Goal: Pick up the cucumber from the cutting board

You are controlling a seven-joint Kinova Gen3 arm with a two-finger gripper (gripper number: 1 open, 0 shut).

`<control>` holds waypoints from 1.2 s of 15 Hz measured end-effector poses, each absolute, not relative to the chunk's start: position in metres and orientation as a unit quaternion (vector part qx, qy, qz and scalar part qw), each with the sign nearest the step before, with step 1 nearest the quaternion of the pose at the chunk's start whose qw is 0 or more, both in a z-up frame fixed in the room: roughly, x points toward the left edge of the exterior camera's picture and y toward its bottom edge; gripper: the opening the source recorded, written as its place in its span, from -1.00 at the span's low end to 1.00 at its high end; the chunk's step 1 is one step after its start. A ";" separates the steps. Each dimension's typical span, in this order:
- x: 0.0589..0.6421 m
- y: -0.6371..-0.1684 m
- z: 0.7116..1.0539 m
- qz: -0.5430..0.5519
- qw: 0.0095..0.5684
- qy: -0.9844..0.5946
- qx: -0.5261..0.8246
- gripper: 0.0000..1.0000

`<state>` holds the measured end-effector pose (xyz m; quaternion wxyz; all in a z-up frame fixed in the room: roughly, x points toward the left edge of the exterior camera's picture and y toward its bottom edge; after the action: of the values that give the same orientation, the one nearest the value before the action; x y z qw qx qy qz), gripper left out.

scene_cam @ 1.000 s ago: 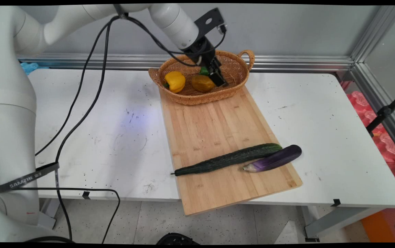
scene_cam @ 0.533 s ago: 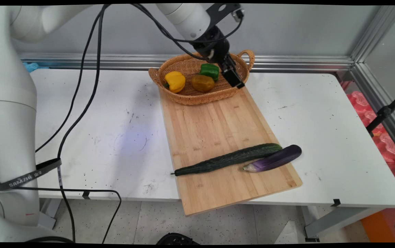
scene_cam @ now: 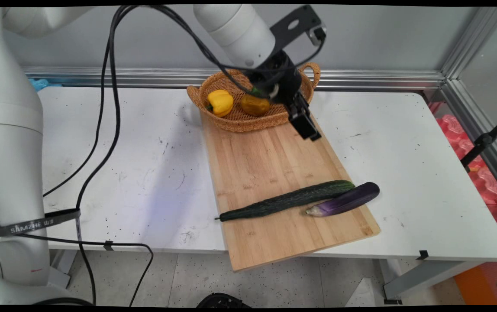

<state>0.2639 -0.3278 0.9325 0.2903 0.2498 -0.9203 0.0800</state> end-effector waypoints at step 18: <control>0.256 -0.236 0.839 0.052 0.232 -0.937 0.255 1.00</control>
<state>0.2565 -0.2364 0.8387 0.2324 0.2550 -0.9372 0.0521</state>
